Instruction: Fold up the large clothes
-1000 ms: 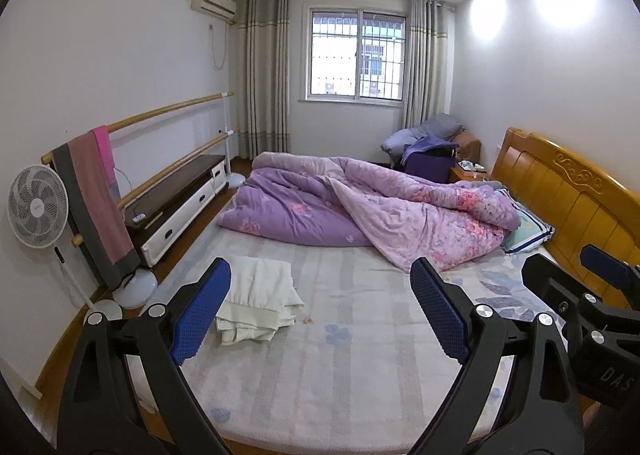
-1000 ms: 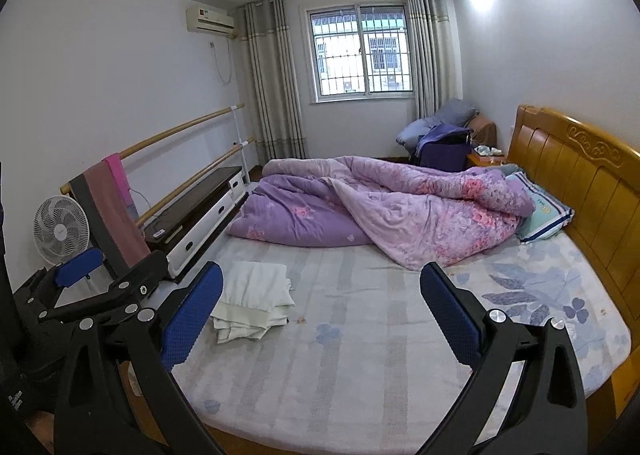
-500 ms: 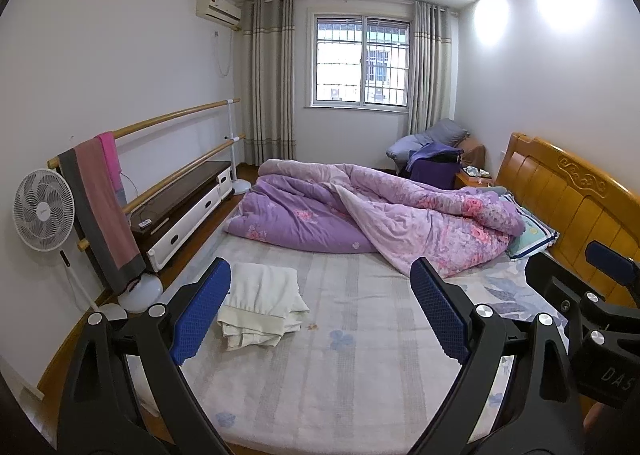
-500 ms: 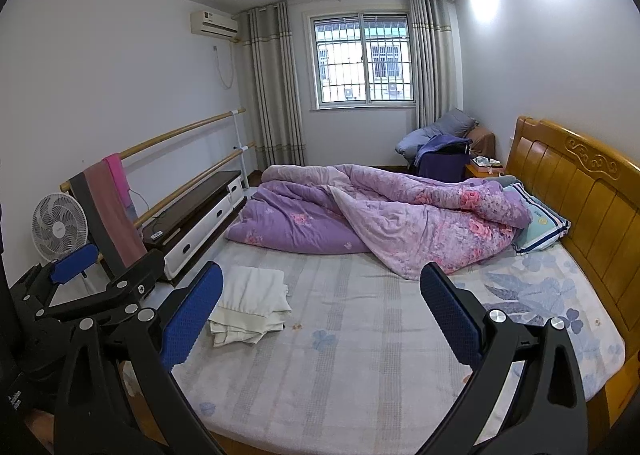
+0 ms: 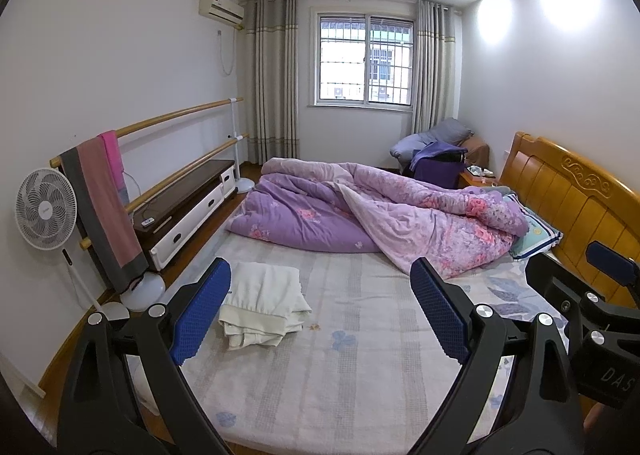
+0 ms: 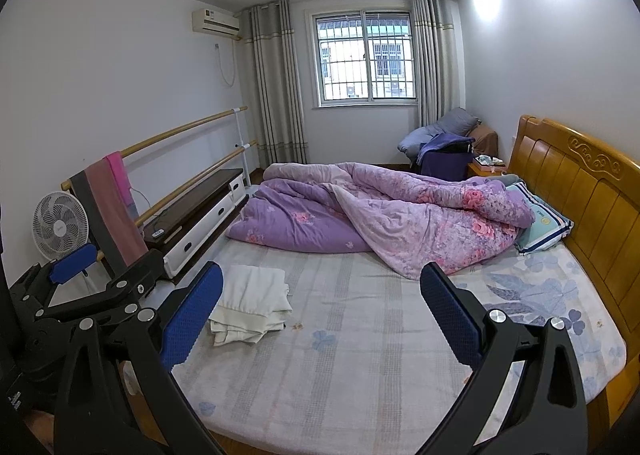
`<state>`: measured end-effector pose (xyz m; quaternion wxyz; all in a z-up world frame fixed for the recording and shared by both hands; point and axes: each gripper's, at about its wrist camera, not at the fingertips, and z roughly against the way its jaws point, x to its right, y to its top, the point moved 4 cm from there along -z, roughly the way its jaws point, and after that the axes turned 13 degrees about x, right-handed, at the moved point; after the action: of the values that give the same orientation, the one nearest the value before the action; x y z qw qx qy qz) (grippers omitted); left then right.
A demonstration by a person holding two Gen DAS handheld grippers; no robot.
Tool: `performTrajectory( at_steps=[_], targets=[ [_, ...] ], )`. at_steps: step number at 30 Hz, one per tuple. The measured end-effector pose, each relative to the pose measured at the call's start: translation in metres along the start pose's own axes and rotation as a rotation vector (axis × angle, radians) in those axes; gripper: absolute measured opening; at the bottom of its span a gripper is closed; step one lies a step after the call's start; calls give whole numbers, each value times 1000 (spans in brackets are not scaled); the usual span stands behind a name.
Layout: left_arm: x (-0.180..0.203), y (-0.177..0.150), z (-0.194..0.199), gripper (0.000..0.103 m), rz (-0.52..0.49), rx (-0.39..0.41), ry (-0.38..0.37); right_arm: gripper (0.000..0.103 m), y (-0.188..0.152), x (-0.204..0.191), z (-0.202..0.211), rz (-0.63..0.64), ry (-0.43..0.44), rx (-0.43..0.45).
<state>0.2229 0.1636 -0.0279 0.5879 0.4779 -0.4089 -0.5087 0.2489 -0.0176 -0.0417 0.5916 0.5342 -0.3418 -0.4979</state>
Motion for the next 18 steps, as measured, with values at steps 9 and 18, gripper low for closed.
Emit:
performTrajectory(
  at_steps=[9, 18],
  targets=[
    [3, -2, -3, 92, -9, 8, 13, 95, 2, 10, -10, 6, 7, -6],
    [8, -5, -7, 92, -8, 12, 19, 95, 2, 12, -13, 10, 11, -9]
  ],
)
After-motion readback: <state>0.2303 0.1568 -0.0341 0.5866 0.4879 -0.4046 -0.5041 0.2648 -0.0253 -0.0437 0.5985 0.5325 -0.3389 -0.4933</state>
